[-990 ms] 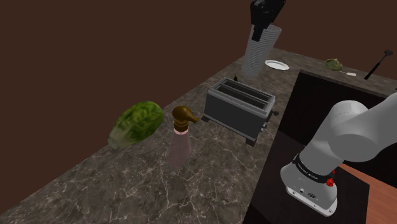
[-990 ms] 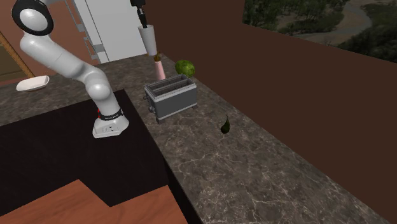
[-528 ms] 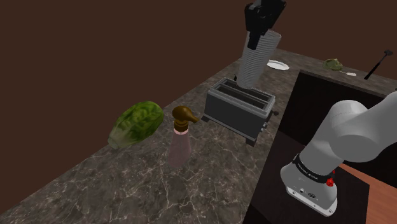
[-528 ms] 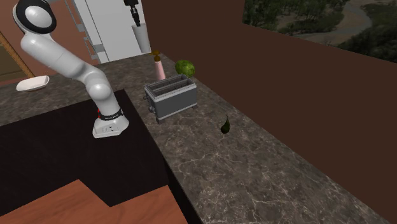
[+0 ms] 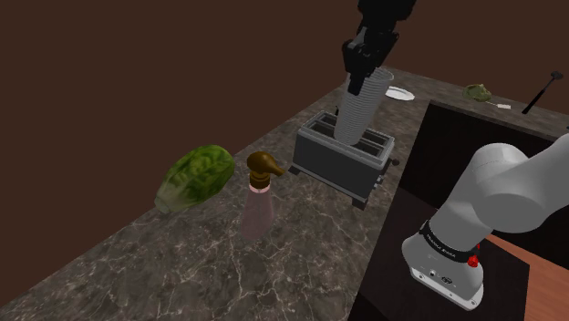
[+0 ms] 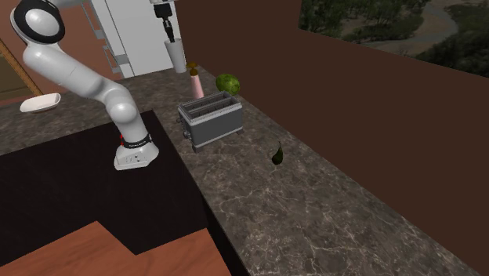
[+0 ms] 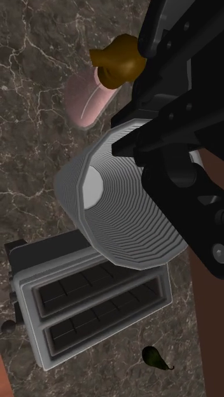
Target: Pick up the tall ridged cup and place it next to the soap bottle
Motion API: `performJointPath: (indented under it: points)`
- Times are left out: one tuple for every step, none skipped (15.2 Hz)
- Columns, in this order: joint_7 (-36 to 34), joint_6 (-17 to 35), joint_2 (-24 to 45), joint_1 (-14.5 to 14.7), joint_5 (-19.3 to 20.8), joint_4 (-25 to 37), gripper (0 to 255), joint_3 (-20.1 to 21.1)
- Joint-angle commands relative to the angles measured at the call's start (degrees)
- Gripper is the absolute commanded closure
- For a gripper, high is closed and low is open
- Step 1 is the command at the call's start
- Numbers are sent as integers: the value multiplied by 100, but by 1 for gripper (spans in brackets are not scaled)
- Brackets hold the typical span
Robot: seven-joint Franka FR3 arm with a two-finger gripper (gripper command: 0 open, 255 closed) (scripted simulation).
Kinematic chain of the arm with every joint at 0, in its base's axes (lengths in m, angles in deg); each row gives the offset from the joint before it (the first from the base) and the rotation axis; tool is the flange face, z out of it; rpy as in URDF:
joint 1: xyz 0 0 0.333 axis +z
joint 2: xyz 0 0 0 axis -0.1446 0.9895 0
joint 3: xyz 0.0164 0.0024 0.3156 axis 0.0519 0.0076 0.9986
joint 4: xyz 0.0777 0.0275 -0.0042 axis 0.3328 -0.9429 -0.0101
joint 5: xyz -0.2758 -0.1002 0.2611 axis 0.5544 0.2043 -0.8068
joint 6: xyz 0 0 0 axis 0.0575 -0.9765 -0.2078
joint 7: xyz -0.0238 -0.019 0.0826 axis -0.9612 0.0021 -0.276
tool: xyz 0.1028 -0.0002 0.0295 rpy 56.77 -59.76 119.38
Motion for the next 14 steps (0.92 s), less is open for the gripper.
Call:
performJointPath:
  points:
    - [-7, 148, -48, 15, -19, -192, 255, 11]
    - [-9, 220, -73, 22, -29, -289, 255, 16]
    - [-11, 292, -97, 29, -38, -384, 255, 21]
    - [-13, 364, -120, 37, -48, -479, 255, 26]
    - [-15, 436, -141, 44, -57, -572, 255, 32]
    - [-18, 508, -162, 51, -67, -664, 255, 39]
    - [-20, 580, -181, 58, -76, -756, 255, 45]
    - [-23, 652, -199, 65, -86, -846, 255, 52]
    - [-26, 724, -216, 72, -95, -935, 255, 60]
    - [-30, 797, -232, 79, -104, -1023, 255, 68]
    - [-33, 869, -247, 86, -114, -1110, 255, 76]
    - [-37, 942, -260, 92, -123, -1196, 255, 84]
    - [-41, 1015, -273, 99, -132, -1281, 255, 93]
    - [-45, 1088, -283, 105, -141, -1365, 255, 103]
